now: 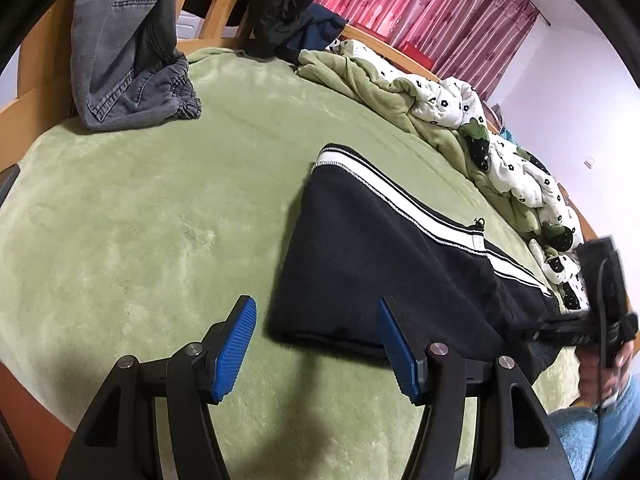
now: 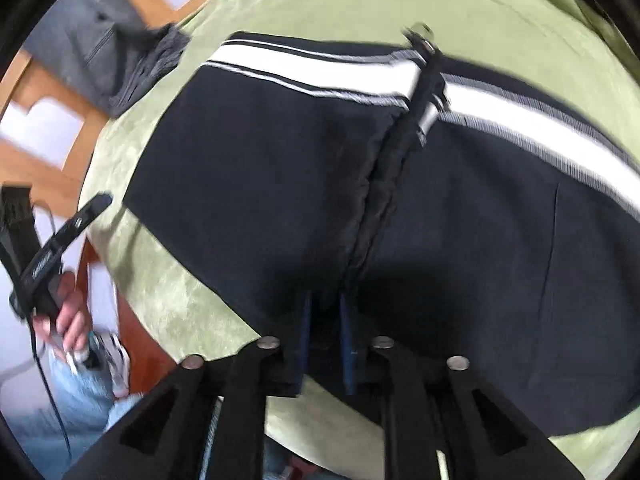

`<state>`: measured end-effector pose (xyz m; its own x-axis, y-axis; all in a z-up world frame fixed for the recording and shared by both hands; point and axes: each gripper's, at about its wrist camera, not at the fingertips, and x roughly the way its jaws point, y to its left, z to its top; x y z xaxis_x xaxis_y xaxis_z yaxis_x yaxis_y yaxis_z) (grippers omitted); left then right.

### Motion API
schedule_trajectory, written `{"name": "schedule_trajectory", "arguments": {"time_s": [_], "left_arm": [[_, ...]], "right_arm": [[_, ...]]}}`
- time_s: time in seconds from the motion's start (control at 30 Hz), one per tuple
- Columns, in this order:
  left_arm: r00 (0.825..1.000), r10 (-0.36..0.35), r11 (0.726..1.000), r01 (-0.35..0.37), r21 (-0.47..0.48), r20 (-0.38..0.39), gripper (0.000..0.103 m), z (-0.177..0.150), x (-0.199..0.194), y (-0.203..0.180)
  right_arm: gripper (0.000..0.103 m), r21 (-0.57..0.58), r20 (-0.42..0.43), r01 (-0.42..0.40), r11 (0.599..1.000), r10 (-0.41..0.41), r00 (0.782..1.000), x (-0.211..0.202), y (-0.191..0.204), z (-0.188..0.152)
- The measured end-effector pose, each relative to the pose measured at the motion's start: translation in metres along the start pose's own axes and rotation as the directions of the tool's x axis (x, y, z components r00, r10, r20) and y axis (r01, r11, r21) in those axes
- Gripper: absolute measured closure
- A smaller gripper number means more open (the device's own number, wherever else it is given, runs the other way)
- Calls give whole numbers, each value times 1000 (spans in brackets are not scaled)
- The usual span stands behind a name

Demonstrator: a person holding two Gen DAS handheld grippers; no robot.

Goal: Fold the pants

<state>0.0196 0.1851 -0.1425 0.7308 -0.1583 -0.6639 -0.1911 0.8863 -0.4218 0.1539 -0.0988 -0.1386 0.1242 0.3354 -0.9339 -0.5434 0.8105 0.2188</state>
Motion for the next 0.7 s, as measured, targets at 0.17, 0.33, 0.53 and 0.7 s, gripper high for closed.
{"name": "schedule_trajectory", "arguments": {"time_s": [0.17,0.33,0.53,0.7], "left_arm": [[1000,-2,1000,2,-5,-24,43,2,10,7],[996,-25,1000,25,-9,-84,43,2,31,11],[992,-61,998,58,-32,-106,43,0,39,18],[989,-91,995,86,-46,-120,43,4,45,16]], "right_arm": [[47,57,177,46,997,-55,983,-14,-22,34],[47,161,178,66,985,-95,979,29,-53,68],[89,167,319,15,986,-68,945,14,-68,63],[78,163,176,62,985,-91,980,47,-70,62]]}}
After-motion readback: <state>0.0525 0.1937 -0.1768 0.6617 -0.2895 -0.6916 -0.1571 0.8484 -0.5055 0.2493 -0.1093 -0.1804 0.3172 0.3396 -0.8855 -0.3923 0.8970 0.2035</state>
